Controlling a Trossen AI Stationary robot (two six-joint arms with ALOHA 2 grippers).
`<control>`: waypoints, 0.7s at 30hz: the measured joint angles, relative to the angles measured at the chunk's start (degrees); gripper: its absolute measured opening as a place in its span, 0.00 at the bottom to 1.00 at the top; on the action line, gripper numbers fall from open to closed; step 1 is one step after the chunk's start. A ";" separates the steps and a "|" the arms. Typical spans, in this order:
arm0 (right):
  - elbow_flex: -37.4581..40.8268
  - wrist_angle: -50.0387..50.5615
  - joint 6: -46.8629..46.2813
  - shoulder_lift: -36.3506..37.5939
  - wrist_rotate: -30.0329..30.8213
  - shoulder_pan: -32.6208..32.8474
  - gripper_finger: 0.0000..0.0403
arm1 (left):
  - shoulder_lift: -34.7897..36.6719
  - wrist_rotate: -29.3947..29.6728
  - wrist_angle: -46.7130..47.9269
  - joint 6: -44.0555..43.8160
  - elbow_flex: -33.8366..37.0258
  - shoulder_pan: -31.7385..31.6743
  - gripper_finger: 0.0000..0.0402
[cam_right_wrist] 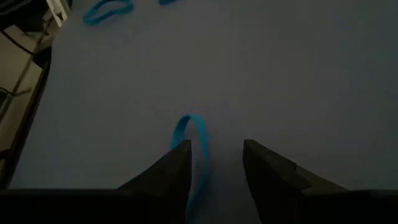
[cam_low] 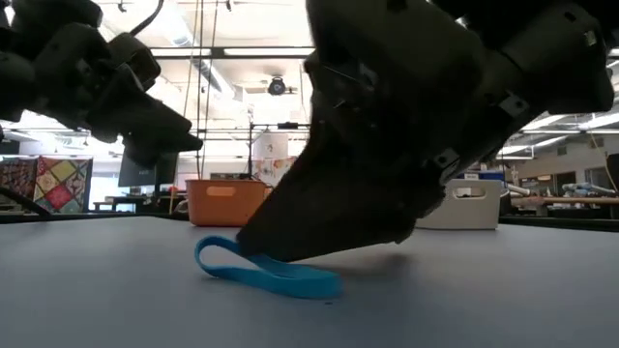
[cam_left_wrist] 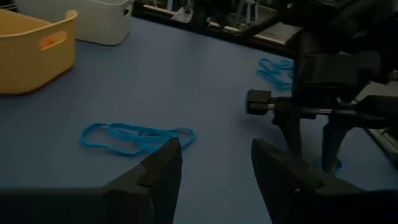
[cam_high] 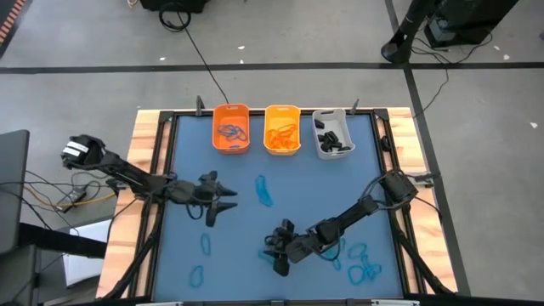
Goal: Sort rubber bands into baskets
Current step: Put the blue rubber band into the orange bin
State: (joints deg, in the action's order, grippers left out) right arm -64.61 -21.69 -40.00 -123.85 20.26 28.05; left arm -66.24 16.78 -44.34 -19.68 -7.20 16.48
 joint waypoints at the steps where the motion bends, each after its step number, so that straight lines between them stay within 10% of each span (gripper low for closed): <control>1: -0.51 -0.03 0.32 -0.53 0.01 0.06 0.39 | -0.92 0.21 -0.97 -0.03 -0.08 0.59 0.49; 10: -1.71 0.93 1.84 -1.45 0.67 0.81 0.36 | -9.86 1.47 -7.27 -0.07 -2.39 5.33 0.49; 21: -1.52 -1.48 6.57 -1.49 -6.14 1.01 0.03 | -19.99 -5.57 -7.12 0.14 -9.65 6.17 0.49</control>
State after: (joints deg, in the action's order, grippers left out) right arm -66.13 -23.17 -33.43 -125.34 14.12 29.06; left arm -86.23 11.21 -51.46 -19.54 -16.85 22.65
